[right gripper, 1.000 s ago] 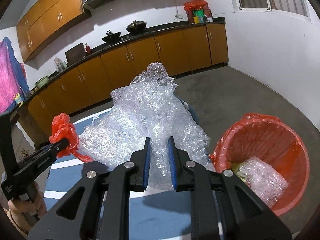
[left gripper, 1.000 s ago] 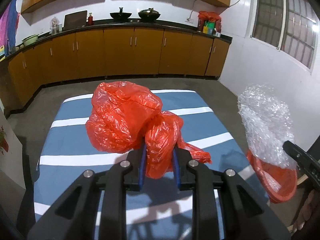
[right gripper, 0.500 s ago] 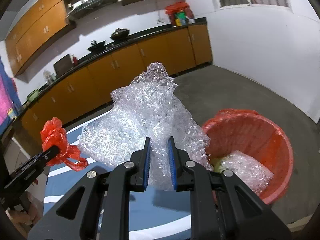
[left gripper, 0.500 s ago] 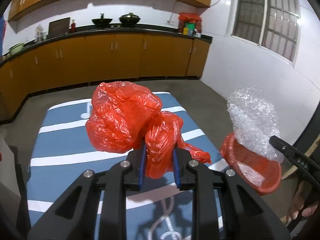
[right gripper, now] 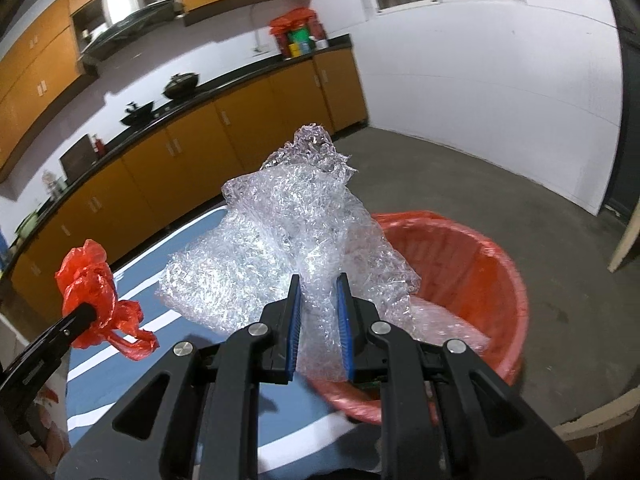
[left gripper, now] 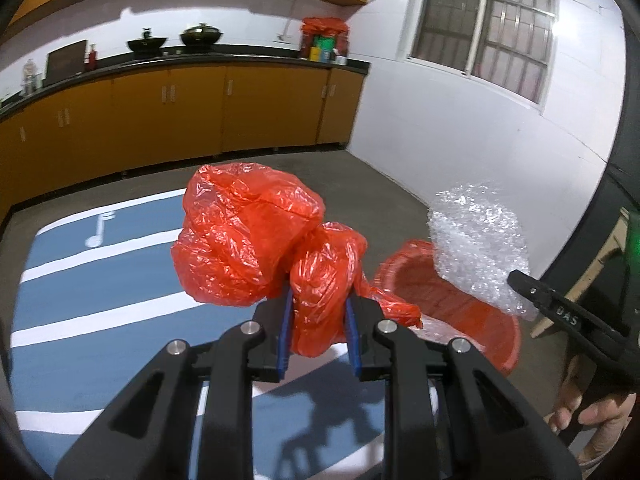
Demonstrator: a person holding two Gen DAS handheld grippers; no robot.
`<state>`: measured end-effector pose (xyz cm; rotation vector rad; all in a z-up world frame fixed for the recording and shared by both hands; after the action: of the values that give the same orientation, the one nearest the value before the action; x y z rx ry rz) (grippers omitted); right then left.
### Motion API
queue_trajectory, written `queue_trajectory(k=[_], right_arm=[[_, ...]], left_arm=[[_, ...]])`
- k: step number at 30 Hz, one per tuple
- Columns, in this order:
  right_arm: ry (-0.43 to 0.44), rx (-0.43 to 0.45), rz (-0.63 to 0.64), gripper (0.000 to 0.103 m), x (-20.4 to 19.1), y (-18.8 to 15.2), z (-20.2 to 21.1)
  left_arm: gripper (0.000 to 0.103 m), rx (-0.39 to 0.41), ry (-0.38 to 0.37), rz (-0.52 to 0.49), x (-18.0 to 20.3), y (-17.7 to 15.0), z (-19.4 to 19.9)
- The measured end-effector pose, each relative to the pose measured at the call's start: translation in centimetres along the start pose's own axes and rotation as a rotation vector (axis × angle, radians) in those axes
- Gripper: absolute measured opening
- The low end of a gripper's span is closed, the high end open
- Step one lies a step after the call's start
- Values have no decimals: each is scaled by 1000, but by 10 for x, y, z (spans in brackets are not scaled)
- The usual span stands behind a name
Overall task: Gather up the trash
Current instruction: 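Carry the red bag and bubble wrap over the red basket with both tools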
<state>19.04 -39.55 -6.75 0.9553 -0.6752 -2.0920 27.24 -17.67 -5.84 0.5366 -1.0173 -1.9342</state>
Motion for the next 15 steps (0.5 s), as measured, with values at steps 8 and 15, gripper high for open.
queue_trajectory(k=[8,15], right_arm=[[-75,21,-81,18,43,8,0],[-136,26,-140,18,72,11,-3]], left_arm=[[23,1,-115,-32,46,13,-29],[23,-11,-197,-58,85,19,-56]])
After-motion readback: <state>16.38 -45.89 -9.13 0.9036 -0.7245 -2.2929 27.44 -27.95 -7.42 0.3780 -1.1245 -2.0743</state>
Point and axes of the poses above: each gripper's, at about its wrist camera, not at the fingertips, and z roughly against the way its jaws point, x to its right, y to its top, the point moved 8 cm from there along -z, roughly the way its jaws point, and after that the axes turned 12 degrees about -z, right-handed, at the moved point
